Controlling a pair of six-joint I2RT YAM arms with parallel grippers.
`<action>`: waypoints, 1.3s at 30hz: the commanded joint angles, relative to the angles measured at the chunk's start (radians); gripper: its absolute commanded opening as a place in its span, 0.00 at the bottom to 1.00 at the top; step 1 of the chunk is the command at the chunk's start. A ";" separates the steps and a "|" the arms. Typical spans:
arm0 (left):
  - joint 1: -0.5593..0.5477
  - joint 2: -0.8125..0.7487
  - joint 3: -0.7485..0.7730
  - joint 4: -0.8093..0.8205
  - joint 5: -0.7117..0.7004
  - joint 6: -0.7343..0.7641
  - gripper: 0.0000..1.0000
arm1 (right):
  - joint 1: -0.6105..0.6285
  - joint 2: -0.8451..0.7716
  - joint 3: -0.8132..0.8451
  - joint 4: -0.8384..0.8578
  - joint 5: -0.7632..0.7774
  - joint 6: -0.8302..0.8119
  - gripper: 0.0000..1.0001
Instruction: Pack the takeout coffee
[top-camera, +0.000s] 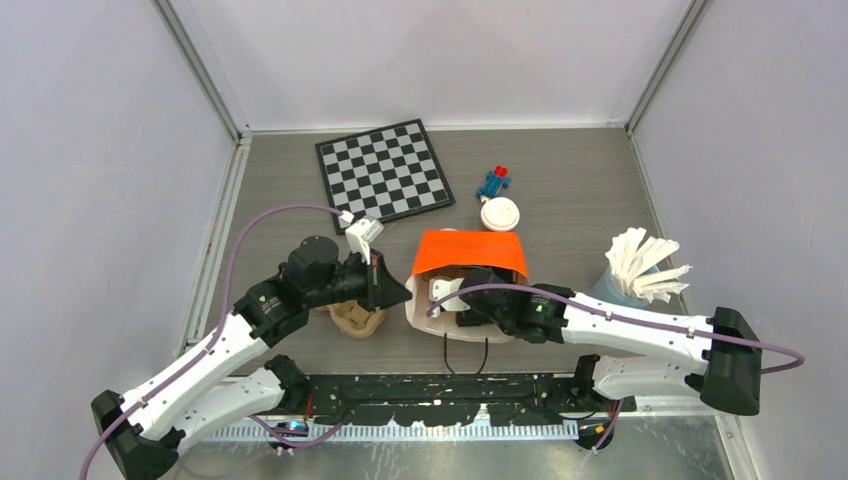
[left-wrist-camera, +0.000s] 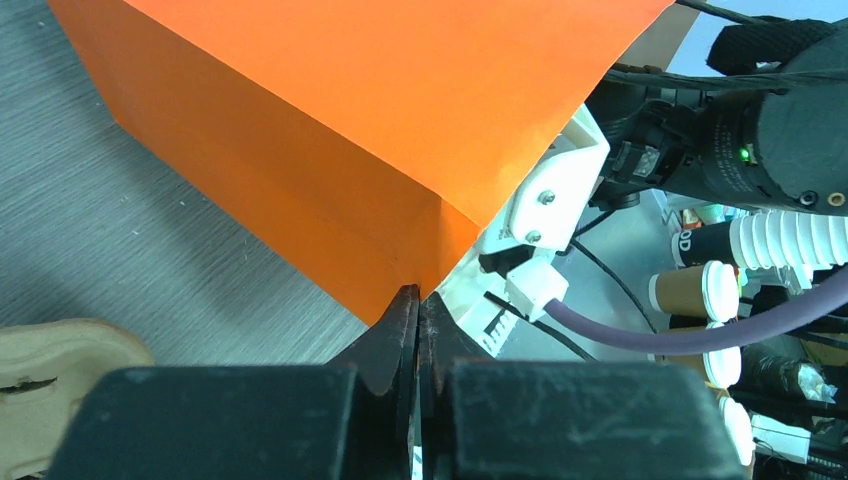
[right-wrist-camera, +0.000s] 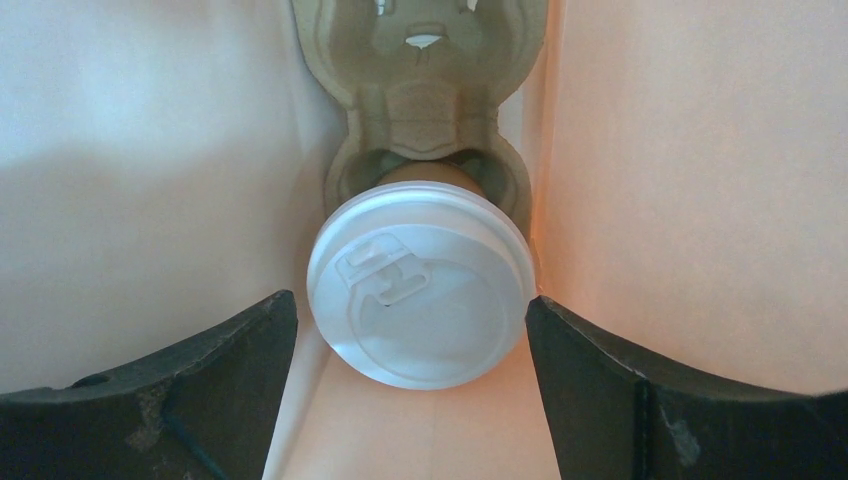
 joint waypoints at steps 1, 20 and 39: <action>0.000 0.003 0.038 0.017 0.008 0.012 0.00 | 0.010 -0.020 0.062 -0.017 -0.016 0.004 0.88; 0.000 0.011 0.044 0.022 0.010 0.018 0.00 | 0.018 -0.087 0.108 -0.164 0.009 0.049 0.87; 0.000 0.000 0.050 0.014 0.020 0.014 0.00 | 0.018 -0.028 0.052 -0.045 -0.044 0.024 0.31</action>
